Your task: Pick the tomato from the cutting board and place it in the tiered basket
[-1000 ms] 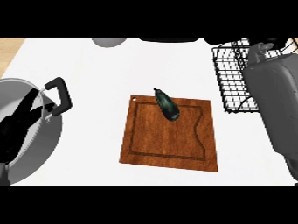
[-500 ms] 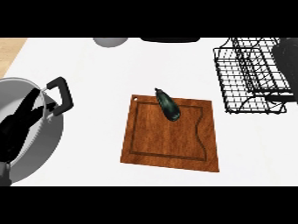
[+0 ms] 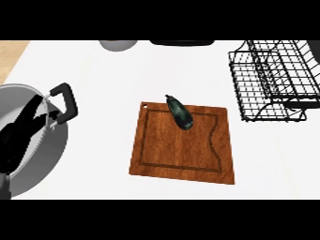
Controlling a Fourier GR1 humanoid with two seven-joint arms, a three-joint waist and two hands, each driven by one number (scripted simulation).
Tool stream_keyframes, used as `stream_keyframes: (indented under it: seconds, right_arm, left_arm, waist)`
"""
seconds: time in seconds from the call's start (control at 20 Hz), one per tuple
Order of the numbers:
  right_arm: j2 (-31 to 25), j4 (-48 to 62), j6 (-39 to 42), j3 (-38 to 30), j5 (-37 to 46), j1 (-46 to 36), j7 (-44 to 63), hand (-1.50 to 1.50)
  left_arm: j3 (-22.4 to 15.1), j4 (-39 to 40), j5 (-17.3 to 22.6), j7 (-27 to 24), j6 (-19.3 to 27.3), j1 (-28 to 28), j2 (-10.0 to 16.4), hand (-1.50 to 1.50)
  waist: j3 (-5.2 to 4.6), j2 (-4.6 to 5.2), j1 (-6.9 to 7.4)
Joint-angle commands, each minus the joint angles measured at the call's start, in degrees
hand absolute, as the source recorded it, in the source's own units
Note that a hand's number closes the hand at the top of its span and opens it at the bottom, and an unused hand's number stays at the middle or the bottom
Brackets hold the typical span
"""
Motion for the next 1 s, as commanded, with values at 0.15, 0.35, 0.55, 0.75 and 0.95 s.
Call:
stream_keyframes:
  seconds: [0.15, 0.35, 0.55, 0.75, 0.95]
  right_arm:
    - [1.53, 10.07, 8.72, -2.13, -1.30, -2.01, 2.97, 1.50]
    - [1.69, 16.04, 12.48, -3.59, -1.00, -2.37, 8.39, -1.50]
    - [0.49, 19.27, 9.98, -7.21, -2.57, -3.38, 9.71, -1.50]
    - [1.84, 18.00, 5.18, -9.54, -4.52, -4.12, 7.49, -1.50]
    - [-0.44, 14.58, 0.65, -14.34, -8.48, -5.70, 5.31, -1.50]
  left_arm:
    - [-0.22, 5.32, -1.85, 1.58, 0.93, 4.19, -0.09, 0.00]
    - [-0.79, 4.46, -2.21, 2.41, 1.90, 3.90, -1.18, 0.00]
    - [0.94, 5.66, -0.83, 2.55, -0.66, 3.06, 0.56, 0.00]
    - [1.36, 5.34, -0.91, 2.19, -0.75, 4.30, 0.52, 0.00]
    - [1.54, 6.47, -1.05, 2.49, -0.74, 3.82, 0.37, 0.00]
  waist:
    - [-1.10, 0.50, -0.09]
    - [-1.06, 0.66, 0.09]
    - [-1.01, 0.82, 0.15]
    - [-0.99, 0.61, 0.07]
    - [-0.99, 0.31, -1.20]
